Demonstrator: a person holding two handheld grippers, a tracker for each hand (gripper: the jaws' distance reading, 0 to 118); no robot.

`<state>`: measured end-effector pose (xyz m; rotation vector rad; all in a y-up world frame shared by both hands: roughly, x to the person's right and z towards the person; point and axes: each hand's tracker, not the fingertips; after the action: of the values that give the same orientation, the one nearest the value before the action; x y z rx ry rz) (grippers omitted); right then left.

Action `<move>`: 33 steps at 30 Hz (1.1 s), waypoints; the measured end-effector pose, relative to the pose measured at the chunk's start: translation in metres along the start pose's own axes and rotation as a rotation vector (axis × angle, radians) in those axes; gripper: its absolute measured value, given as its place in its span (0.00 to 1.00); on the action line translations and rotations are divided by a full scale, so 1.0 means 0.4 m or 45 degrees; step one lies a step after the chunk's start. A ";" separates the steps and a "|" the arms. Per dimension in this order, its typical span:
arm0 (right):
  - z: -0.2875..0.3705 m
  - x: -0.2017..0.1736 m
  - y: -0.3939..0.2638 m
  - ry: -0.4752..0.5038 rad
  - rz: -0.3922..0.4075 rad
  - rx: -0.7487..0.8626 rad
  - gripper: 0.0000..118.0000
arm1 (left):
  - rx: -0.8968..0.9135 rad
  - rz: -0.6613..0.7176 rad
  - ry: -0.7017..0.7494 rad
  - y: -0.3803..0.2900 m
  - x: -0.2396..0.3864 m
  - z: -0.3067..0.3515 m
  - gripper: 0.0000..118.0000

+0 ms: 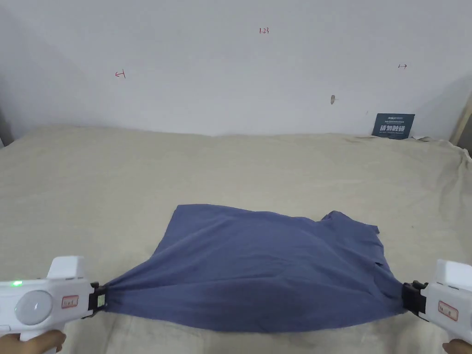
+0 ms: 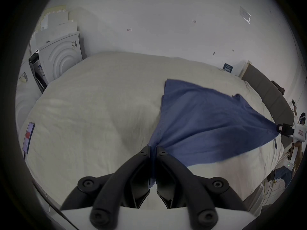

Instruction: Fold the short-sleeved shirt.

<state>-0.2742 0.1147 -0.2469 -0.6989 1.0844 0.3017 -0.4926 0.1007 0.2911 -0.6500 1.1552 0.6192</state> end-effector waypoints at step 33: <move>-0.008 0.077 -0.360 -0.107 0.047 -0.295 0.05 | -0.333 0.039 0.134 -0.270 -0.064 0.005 0.05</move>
<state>-0.1836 0.0014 -0.2217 -0.8651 0.9919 0.4894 -0.4195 0.0279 0.3317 -0.8979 1.1940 0.7775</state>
